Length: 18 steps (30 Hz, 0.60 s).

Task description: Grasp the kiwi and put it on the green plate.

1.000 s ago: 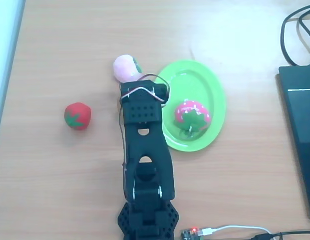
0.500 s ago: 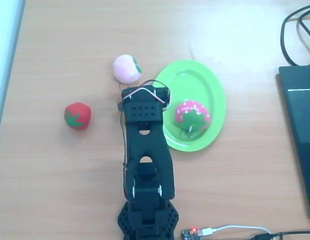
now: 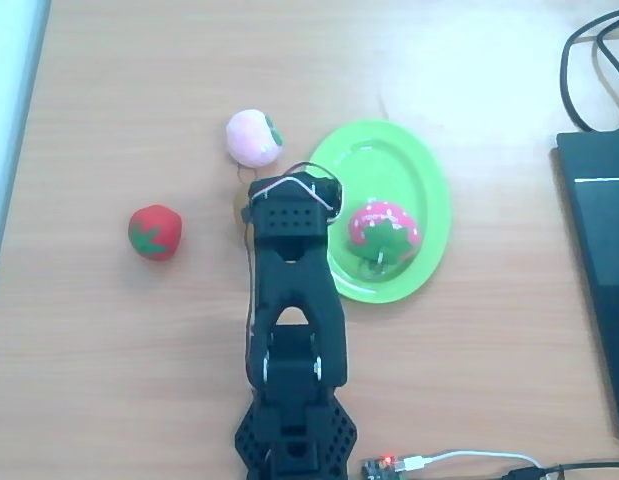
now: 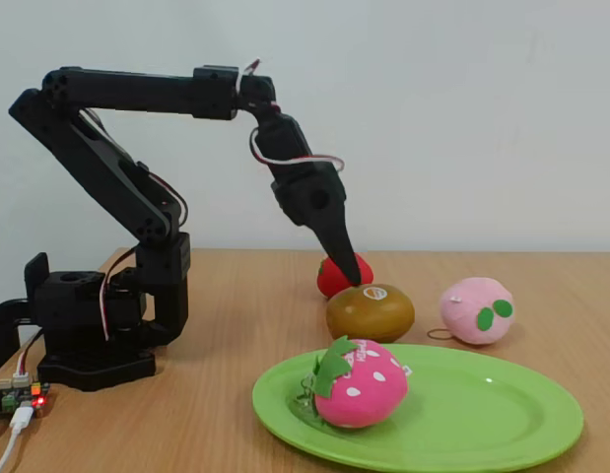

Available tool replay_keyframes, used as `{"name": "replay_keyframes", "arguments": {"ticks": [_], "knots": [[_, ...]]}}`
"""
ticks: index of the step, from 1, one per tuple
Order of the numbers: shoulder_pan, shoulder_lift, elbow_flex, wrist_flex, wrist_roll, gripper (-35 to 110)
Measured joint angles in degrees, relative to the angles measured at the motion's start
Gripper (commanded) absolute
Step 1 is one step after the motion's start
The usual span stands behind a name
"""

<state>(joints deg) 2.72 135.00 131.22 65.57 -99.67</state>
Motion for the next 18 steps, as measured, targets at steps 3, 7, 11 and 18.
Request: {"name": "replay_keyframes", "arguments": {"ticks": [3, 7, 11, 18], "knots": [[0.00, -2.02, 0.00, -0.09, 0.00, 36], [0.09, -5.89, -0.35, -0.09, 0.35, 37], [-0.09, -10.20, -2.11, -0.18, 1.14, 39], [-1.23, -18.54, -9.40, -0.18, 3.25, 40]]}}
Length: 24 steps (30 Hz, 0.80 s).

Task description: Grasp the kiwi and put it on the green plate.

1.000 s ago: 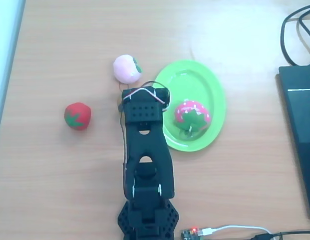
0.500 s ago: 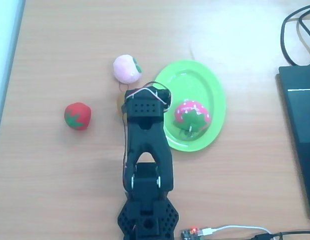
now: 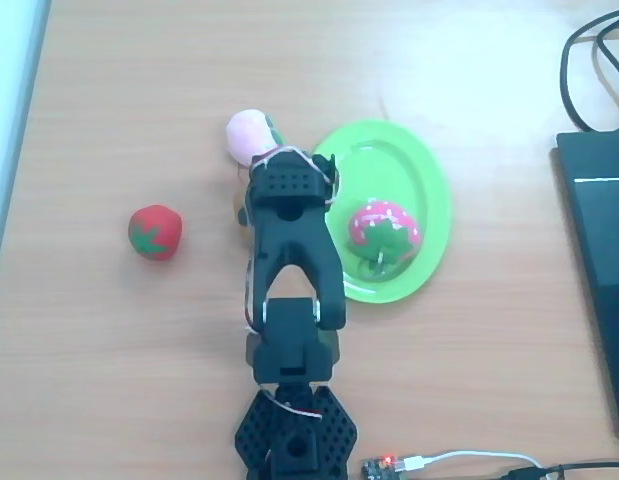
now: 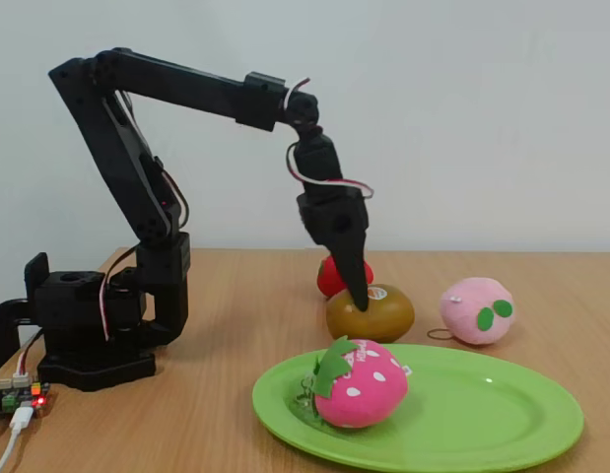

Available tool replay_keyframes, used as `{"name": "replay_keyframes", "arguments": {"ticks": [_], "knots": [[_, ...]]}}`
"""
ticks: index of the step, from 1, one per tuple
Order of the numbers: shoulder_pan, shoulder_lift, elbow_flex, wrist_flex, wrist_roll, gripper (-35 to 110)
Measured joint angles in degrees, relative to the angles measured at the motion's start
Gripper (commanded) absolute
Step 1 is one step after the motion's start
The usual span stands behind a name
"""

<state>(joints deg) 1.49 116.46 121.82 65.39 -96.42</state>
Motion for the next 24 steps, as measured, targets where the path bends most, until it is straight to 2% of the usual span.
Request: {"name": "replay_keyframes", "arguments": {"ticks": [24], "knots": [[-1.05, -8.53, -6.24, 0.00, -0.26, 42]]}}
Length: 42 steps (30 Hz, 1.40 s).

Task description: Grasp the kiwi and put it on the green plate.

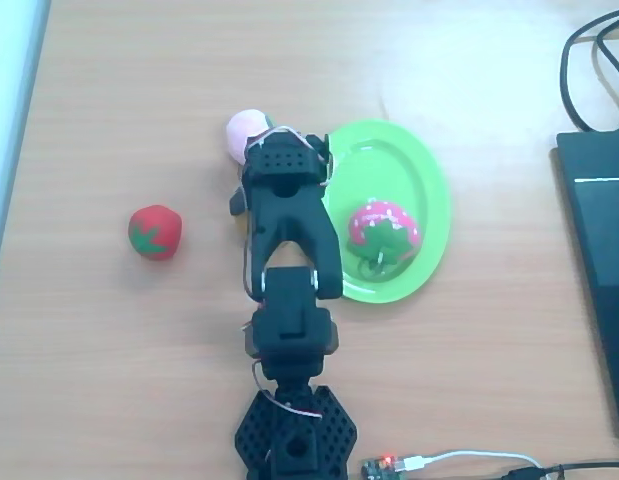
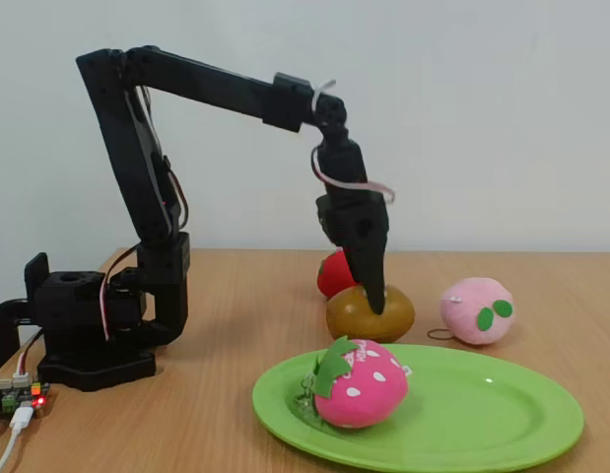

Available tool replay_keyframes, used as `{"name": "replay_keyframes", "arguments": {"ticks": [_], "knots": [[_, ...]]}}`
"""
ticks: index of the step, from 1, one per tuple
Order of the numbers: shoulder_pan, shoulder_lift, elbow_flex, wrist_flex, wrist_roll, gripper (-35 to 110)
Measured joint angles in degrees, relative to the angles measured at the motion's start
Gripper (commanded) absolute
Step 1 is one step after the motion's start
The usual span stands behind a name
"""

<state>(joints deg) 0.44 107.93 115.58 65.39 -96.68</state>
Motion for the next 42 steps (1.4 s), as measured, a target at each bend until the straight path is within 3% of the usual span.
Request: {"name": "replay_keyframes", "arguments": {"ticks": [32, 42], "knots": [[0.88, -12.92, -7.21, 0.00, 1.32, 40], [0.88, -14.94, -8.88, 0.00, 2.37, 32]]}}
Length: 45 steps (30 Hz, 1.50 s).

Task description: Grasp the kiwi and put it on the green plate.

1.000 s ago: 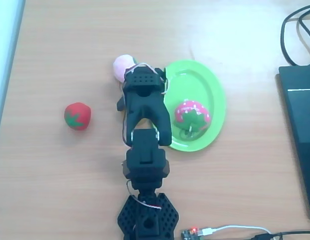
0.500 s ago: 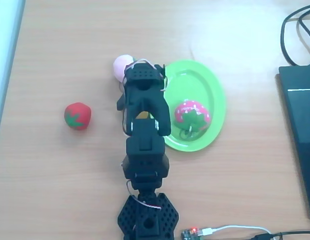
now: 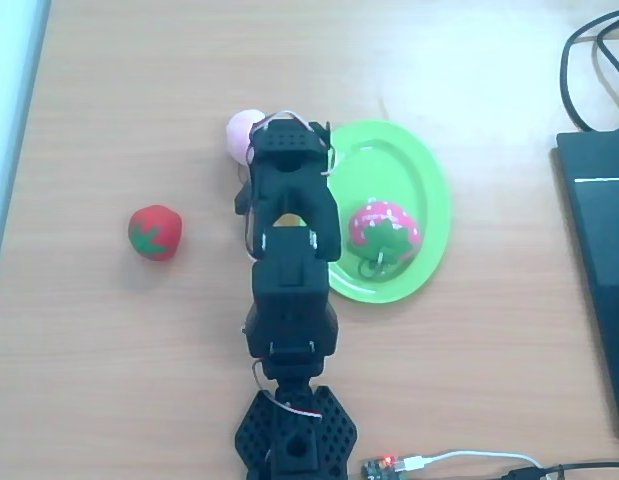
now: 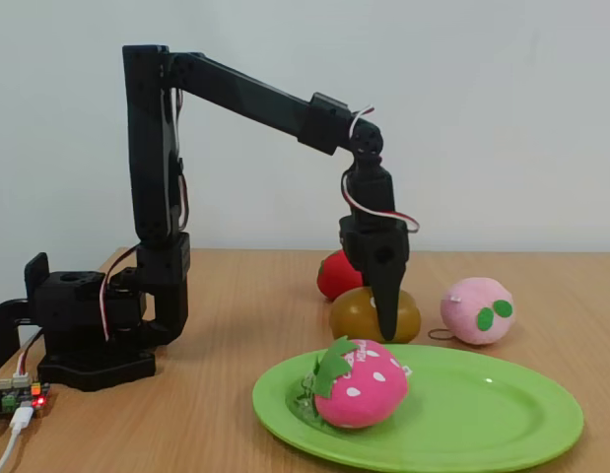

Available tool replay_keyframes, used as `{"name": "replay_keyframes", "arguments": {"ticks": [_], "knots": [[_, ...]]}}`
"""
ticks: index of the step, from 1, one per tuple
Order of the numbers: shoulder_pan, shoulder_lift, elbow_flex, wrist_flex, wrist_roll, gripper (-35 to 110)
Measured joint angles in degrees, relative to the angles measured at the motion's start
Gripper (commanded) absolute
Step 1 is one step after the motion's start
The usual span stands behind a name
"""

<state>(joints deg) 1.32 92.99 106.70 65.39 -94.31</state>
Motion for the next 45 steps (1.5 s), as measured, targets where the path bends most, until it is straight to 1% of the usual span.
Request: {"name": "replay_keyframes", "arguments": {"ticks": [14, 18, 32, 45], "knots": [[-0.26, -0.79, -0.44, 0.00, 1.05, 27], [-0.35, -0.79, -1.05, -0.09, 2.37, 24], [-0.53, -0.79, -1.05, 0.00, 2.29, 14], [-0.97, -0.53, -1.05, 0.00, 3.08, 12]]}}
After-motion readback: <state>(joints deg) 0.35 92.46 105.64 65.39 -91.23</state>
